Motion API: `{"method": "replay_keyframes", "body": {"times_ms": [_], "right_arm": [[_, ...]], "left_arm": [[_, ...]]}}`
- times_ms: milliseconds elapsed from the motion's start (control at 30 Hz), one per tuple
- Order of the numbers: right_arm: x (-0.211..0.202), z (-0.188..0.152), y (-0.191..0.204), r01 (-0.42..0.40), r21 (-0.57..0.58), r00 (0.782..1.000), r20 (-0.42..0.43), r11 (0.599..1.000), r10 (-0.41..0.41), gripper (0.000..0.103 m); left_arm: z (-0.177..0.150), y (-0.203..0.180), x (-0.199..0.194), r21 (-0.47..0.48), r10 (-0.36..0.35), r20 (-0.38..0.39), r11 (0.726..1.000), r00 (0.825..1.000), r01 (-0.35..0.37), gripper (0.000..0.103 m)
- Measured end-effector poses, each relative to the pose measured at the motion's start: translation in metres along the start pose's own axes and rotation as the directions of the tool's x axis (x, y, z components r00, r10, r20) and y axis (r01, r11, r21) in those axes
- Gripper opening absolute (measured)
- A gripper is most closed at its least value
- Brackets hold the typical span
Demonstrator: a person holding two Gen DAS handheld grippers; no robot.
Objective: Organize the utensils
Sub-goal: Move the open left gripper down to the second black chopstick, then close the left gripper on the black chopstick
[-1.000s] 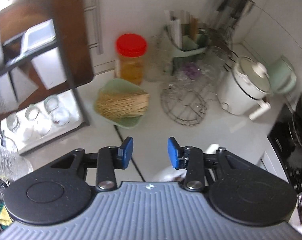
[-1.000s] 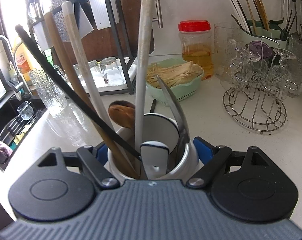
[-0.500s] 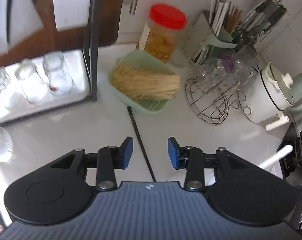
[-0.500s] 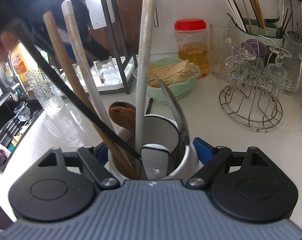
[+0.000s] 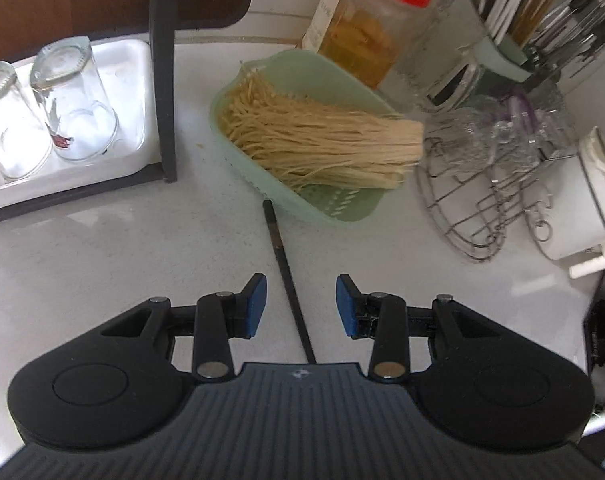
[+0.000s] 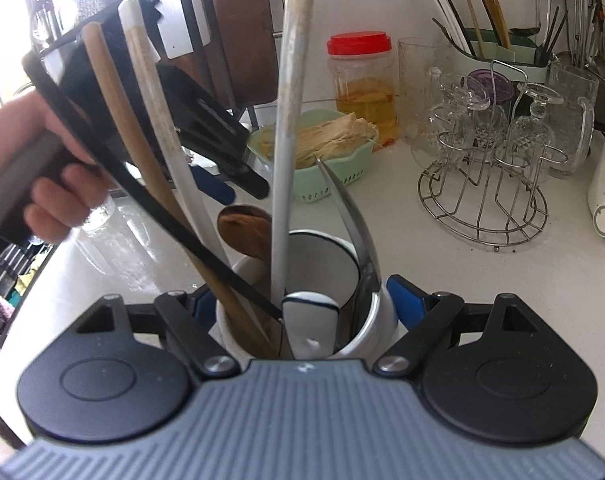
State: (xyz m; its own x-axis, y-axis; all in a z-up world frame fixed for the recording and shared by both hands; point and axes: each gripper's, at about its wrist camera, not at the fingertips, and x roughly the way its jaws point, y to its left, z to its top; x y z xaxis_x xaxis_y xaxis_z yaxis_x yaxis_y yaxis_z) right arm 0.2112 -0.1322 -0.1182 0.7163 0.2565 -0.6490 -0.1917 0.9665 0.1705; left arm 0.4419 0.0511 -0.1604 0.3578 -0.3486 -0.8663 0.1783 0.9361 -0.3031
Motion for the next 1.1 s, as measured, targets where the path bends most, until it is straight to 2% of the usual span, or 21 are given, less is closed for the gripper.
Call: {"method": "replay_keyframes", "body": {"times_ms": [333, 767, 933, 1033, 1100], "right_arm": [[0.001, 0.001, 0.0, 0.0, 0.0, 1.0, -0.008, 1.0, 0.0, 0.087], [0.002, 0.001, -0.001, -0.001, 0.001, 1.0, -0.009, 1.0, 0.001, 0.087], [0.002, 0.001, -0.001, -0.002, -0.001, 1.0, -0.007, 1.0, 0.002, 0.088], [0.002, 0.001, -0.001, -0.001, 0.0, 1.0, -0.007, 1.0, 0.001, 0.088], [0.002, 0.001, -0.001, -0.002, 0.001, 1.0, -0.008, 1.0, 0.002, 0.088]], "left_arm": [[0.017, -0.005, 0.033, 0.068, 0.075, 0.005, 0.995, 0.997, -0.075, 0.043], [0.03, -0.026, 0.06, 0.191, 0.181, 0.017, 0.965, 0.983, -0.181, 0.037], [0.033, -0.032, 0.061, 0.218, 0.218, 0.018, 0.952, 0.976, -0.217, 0.031], [0.032, -0.035, 0.061, 0.226, 0.226, 0.013, 0.948, 0.974, -0.223, 0.015], [0.033, -0.034, 0.061, 0.227, 0.212, 0.007, 0.951, 0.977, -0.208, 0.014]]}}
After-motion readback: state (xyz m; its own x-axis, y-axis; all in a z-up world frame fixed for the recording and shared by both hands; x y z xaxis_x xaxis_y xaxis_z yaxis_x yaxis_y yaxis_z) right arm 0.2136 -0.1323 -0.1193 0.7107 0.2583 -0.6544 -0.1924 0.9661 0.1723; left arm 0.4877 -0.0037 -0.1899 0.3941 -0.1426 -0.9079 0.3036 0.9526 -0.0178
